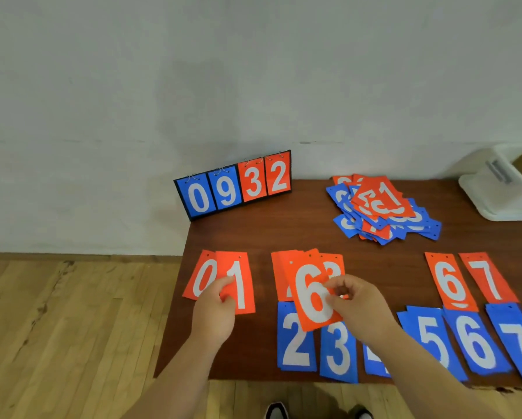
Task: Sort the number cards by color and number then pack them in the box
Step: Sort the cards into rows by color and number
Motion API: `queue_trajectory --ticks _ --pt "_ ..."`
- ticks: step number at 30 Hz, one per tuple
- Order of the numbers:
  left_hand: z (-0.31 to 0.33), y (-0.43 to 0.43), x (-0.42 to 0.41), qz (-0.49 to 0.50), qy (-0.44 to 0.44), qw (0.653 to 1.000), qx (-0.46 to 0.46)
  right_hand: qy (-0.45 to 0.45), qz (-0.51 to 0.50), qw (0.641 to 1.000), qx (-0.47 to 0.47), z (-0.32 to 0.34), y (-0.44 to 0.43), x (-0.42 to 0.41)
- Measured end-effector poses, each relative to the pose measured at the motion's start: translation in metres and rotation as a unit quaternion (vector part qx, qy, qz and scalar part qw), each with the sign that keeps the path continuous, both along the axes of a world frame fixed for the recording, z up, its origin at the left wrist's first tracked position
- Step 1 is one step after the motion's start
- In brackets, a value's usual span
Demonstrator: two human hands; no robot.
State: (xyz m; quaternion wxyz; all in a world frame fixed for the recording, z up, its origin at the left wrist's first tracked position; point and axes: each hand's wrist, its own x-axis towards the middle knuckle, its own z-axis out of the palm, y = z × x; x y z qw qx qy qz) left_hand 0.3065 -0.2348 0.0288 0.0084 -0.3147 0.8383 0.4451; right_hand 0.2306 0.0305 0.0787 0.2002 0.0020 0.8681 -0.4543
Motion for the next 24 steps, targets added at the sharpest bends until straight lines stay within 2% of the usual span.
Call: queue_trajectory --ticks 7,12,15,17,20,22,24 --pt "-0.067 -0.005 -0.057 -0.100 -0.097 0.987 -0.076 -0.032 -0.071 0.997 0.012 -0.023 0.008 -0.002" --pt "-0.082 0.000 -0.070 -0.153 -0.158 0.942 -0.254 -0.044 -0.102 0.994 0.022 -0.029 0.014 -0.011" --pt "-0.072 0.009 -0.072 -0.146 -0.143 0.936 -0.286 -0.052 -0.109 0.993 0.017 -0.030 0.018 -0.016" --pt "-0.059 0.024 -0.076 -0.156 -0.107 0.953 -0.235 -0.055 -0.111 0.992 0.014 -0.030 0.023 -0.019" --pt "-0.029 0.062 -0.078 -0.170 -0.050 0.984 -0.028 -0.061 -0.111 0.992 0.013 -0.028 0.033 -0.022" --pt "-0.011 0.096 -0.080 -0.156 -0.036 0.981 0.108 -0.061 -0.119 0.991 0.006 -0.027 0.046 -0.024" --pt "0.001 0.128 -0.086 -0.155 -0.030 0.972 0.174 -0.058 -0.134 0.989 -0.002 -0.026 0.063 -0.026"
